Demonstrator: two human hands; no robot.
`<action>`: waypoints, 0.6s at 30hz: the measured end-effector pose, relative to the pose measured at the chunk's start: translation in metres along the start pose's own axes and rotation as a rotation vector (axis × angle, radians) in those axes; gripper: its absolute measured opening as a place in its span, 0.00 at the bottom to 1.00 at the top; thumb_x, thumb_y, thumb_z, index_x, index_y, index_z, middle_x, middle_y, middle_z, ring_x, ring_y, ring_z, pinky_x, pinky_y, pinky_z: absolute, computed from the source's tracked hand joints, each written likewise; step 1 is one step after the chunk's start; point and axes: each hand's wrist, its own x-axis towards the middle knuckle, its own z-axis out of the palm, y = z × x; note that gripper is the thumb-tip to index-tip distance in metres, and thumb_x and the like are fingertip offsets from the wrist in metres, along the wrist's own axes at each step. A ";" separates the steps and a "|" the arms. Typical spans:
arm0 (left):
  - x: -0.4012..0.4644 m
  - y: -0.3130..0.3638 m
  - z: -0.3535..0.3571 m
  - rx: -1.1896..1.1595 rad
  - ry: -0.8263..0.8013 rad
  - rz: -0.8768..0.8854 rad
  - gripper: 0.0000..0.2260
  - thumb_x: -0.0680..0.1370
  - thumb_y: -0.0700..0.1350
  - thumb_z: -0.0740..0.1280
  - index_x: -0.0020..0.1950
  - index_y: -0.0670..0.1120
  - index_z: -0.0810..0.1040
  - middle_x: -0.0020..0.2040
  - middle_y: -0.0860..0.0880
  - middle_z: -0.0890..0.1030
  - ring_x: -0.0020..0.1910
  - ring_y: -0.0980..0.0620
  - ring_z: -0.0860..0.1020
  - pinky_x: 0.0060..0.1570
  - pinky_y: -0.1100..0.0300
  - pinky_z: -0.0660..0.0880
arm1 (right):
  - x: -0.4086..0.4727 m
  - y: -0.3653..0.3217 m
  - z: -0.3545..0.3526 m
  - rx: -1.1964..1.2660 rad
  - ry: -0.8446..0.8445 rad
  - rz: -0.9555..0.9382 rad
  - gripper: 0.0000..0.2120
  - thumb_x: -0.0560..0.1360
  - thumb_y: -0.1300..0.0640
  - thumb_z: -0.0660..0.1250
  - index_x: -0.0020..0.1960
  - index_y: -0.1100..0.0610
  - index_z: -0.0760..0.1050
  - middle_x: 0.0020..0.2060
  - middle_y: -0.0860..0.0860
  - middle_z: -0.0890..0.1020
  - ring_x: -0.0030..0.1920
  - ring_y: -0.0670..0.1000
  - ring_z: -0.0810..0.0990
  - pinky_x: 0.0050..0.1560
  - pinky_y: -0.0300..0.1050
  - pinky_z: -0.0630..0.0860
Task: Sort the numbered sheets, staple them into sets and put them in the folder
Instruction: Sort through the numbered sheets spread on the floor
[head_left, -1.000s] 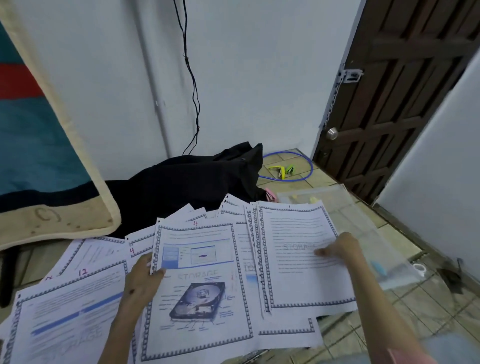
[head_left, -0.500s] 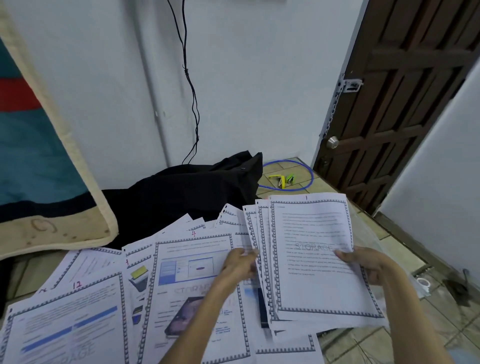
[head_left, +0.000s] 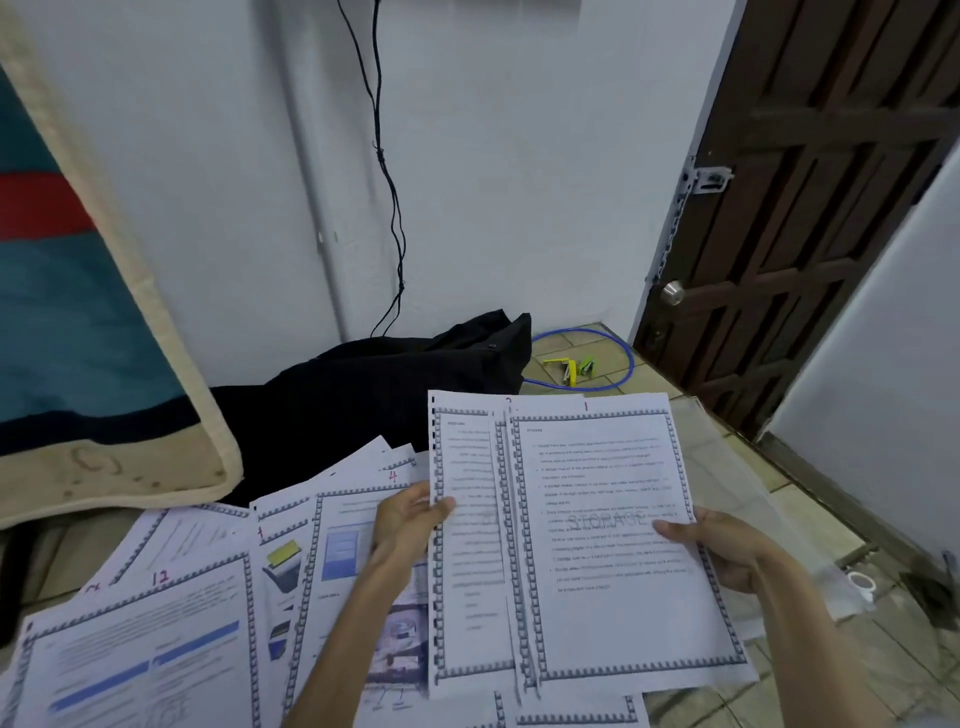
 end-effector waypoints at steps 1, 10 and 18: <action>0.000 -0.001 -0.005 0.004 0.001 -0.003 0.08 0.75 0.36 0.68 0.53 0.44 0.78 0.53 0.43 0.82 0.54 0.44 0.79 0.60 0.49 0.74 | 0.002 0.001 0.004 0.014 -0.026 -0.002 0.38 0.52 0.59 0.83 0.60 0.64 0.76 0.53 0.64 0.82 0.51 0.65 0.82 0.46 0.59 0.81; -0.022 -0.010 -0.009 0.040 -0.127 -0.042 0.16 0.73 0.41 0.71 0.60 0.47 0.75 0.57 0.50 0.81 0.52 0.54 0.80 0.51 0.62 0.78 | 0.025 0.002 0.086 -0.053 -0.200 -0.026 0.47 0.41 0.54 0.86 0.58 0.67 0.77 0.52 0.64 0.82 0.52 0.63 0.82 0.49 0.57 0.81; -0.039 -0.001 -0.064 0.015 -0.004 0.010 0.13 0.77 0.37 0.64 0.58 0.51 0.74 0.53 0.55 0.80 0.52 0.57 0.78 0.50 0.64 0.73 | 0.028 0.000 0.146 -0.033 -0.236 -0.130 0.38 0.51 0.53 0.84 0.57 0.66 0.77 0.51 0.59 0.84 0.51 0.57 0.84 0.47 0.50 0.82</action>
